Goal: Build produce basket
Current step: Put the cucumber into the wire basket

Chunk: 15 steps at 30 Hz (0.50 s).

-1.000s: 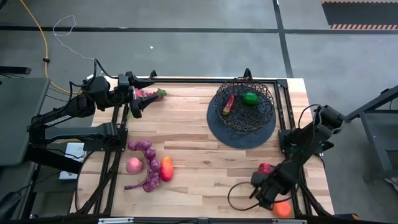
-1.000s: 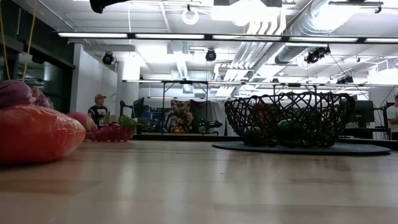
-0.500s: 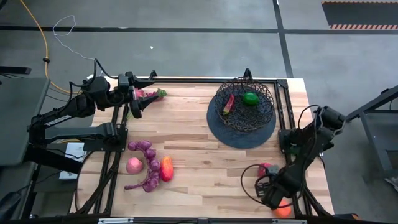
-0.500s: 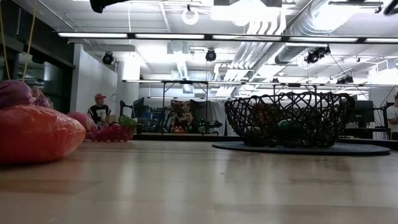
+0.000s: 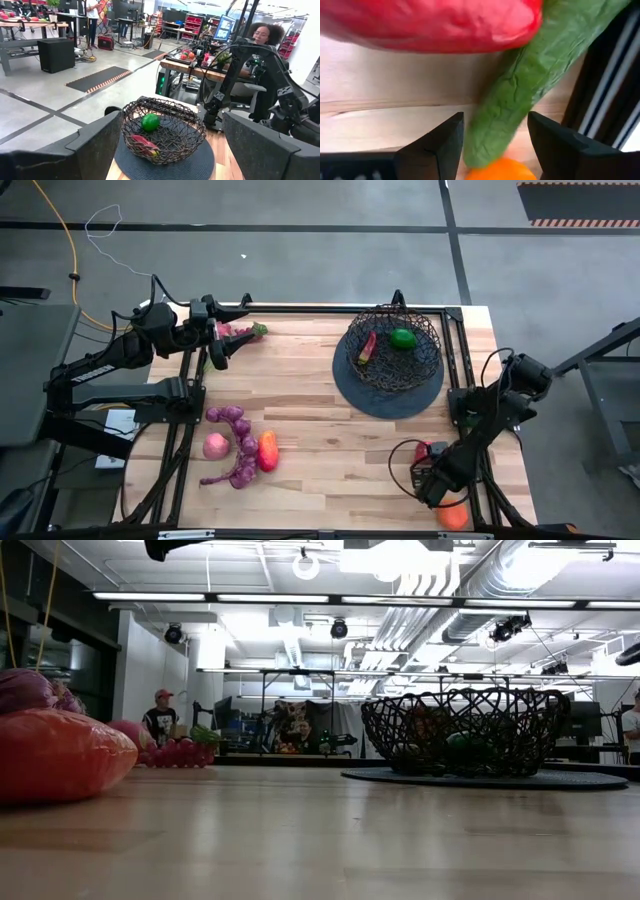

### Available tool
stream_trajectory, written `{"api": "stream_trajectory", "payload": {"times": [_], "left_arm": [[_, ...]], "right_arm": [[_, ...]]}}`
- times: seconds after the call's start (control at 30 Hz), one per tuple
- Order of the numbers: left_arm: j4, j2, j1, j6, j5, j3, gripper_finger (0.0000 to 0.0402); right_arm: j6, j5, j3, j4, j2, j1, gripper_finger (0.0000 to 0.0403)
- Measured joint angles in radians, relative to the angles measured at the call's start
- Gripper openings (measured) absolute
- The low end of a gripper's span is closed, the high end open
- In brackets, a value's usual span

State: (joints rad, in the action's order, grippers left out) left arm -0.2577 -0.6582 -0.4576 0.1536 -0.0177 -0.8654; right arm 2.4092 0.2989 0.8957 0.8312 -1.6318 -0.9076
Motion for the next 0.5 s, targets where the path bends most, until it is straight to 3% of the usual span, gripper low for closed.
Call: {"api": "stream_trajectory", "payload": {"times": [0.5], "left_arm": [[0.000,0.000,0.000,0.001,0.004,0.000,0.0335]], "right_arm": [[-0.016,0.013,-0.090,-0.109,0.005,0.044,0.0193]]}}
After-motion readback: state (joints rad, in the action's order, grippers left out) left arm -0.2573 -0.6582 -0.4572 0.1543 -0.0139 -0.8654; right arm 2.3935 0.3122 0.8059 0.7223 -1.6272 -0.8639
